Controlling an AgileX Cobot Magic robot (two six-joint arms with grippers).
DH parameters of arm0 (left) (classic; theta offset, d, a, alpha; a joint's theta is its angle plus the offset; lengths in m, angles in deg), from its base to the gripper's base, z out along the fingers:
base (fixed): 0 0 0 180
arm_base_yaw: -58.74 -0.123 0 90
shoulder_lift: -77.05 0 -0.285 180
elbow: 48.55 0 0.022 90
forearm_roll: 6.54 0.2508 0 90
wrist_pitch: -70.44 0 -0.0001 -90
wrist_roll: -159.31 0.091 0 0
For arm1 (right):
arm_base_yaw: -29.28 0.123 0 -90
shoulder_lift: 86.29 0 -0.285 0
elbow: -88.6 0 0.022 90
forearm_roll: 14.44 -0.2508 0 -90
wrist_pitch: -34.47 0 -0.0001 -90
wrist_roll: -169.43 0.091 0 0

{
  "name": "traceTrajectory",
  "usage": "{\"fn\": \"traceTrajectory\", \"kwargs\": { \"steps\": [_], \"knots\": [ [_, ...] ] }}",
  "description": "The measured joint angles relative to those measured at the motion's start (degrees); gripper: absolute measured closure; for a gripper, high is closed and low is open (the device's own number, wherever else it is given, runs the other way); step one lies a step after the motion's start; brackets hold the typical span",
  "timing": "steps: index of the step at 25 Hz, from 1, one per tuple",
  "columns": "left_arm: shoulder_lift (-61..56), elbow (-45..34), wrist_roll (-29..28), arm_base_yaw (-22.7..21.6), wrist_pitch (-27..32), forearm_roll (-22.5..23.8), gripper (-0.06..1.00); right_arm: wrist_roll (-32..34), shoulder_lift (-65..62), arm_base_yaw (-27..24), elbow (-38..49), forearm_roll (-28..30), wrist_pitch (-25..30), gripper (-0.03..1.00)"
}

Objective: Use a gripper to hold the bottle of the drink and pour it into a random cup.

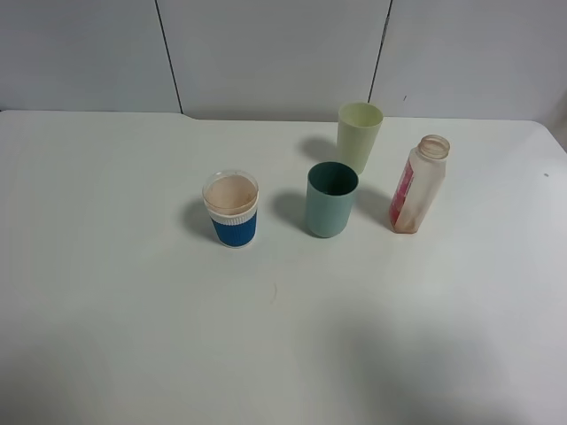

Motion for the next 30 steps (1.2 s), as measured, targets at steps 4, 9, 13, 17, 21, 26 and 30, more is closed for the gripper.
{"fn": "traceTrajectory", "kwargs": {
  "steps": [4,9,13,17,21,26,30],
  "knots": [
    [0.0,0.0,0.0,0.0,0.0,0.0,0.02,-2.4,0.0,0.0,3.4,-0.3,4.9,-0.03],
    [0.0,0.0,0.0,0.0,0.0,0.0,0.02,-2.6,0.0,0.0,8.3,-3.2,3.6,-0.03],
    [0.0,0.0,0.0,0.0,0.0,0.0,0.02,-2.7,0.0,0.0,9.8,-3.8,1.2,-0.03],
    [0.0,0.0,0.0,0.0,0.0,0.0,0.02,-3.1,0.0,0.0,10.8,-3.8,-0.7,-0.03],
    [0.0,0.0,0.0,0.0,0.0,0.0,0.02,-3.0,0.0,0.0,10.7,-3.6,-0.7,-0.03],
    [0.0,0.0,0.0,0.0,0.0,0.0,0.02,-2.2,0.0,0.0,10.7,-3.1,-0.7,-0.03],
    [0.0,0.0,0.0,0.0,0.0,0.0,0.02,-2.0,0.0,0.0,10.7,-3.1,-0.7,-0.03]
  ]
}}
